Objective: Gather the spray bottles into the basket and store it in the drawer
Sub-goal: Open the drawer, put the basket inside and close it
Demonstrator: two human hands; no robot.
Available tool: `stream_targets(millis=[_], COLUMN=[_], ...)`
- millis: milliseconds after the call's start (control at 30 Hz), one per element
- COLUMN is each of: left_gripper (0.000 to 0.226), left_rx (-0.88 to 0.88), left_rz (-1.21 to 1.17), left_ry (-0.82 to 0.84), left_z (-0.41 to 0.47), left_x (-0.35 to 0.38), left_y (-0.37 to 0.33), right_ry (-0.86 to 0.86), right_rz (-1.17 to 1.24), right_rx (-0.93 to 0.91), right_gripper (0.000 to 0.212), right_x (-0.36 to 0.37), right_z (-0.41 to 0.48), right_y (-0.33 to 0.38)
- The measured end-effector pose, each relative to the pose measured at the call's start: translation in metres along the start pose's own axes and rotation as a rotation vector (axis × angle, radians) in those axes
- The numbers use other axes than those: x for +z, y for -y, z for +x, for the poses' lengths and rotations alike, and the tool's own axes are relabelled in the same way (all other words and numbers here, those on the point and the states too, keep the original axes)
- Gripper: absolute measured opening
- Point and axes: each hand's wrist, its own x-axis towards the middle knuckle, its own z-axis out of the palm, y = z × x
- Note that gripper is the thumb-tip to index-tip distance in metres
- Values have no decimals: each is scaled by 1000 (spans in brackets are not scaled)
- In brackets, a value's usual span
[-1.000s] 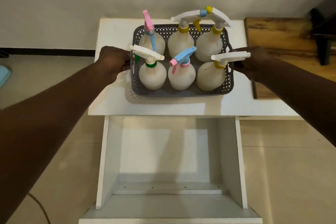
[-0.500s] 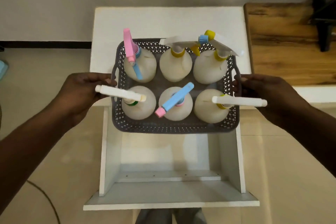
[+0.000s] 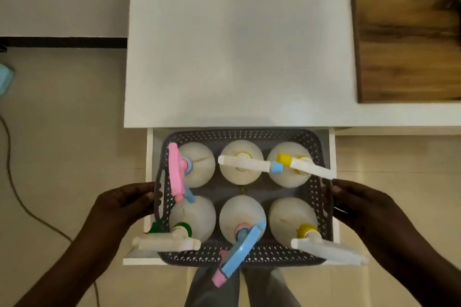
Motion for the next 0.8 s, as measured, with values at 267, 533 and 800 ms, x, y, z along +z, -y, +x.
stream_targets(millis=[267,533,800], left_gripper=[21,31,20], left_rx=[-42,-96,-148], left_rz=[72,102,103], left_ry=[-42,-93,-158], left_z=[26,85,138], left_x=[21,48,78], left_y=[43,83,104], right_ry=[-71,-162,-209], right_rz=[23,8,-25], right_rx=[68,66,75], right_gripper=[23,22,26], right_x=[4,16,32], right_z=[26,89,149], right_y=[-58,-93,-120])
